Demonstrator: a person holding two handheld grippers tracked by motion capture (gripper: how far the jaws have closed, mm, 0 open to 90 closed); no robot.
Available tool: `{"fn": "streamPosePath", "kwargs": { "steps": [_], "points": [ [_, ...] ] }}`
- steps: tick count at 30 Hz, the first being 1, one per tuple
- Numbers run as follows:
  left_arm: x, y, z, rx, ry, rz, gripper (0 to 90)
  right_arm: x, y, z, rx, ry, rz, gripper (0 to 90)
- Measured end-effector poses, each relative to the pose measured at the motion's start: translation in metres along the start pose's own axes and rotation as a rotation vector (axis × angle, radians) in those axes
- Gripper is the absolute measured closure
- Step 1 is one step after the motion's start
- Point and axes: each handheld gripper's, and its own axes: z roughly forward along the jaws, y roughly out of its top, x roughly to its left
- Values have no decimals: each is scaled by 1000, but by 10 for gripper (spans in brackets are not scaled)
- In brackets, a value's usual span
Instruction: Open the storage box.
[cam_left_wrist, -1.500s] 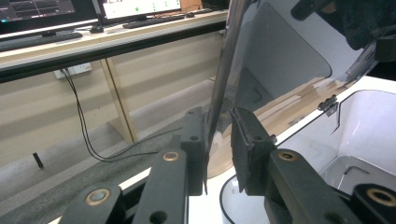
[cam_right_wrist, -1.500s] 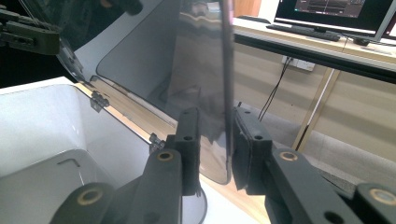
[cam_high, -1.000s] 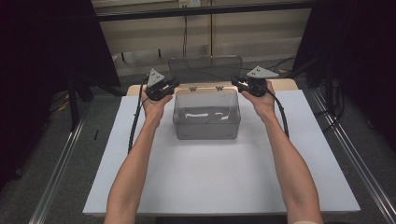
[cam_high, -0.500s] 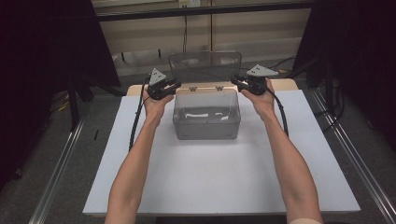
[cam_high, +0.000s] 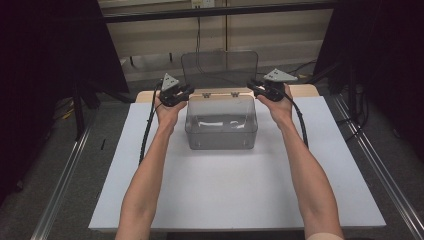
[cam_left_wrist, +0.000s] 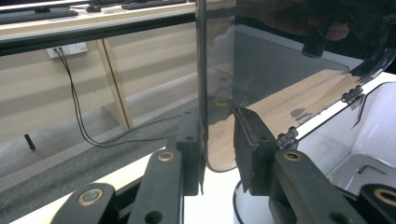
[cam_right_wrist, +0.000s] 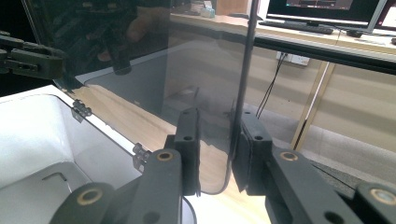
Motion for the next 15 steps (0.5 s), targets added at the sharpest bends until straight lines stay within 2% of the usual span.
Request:
{"fn": "streamPosePath", "kwargs": {
  "steps": [8, 13, 14, 15],
  "points": [
    [1, 0, -1, 3, -3, -2, 745, 0, -2, 2, 6, -6, 3, 683],
    [1, 2, -1, 12, -10, -1, 752, -2, -8, 4, 24, 2, 12, 715],
    [0, 2, -2, 17, 4, -1, 754, -2, -9, 5, 22, 8, 11, 716],
    [1, 2, -2, 16, -9, -1, 755, -1, -10, 6, 15, 11, 10, 713]
  ]
}}
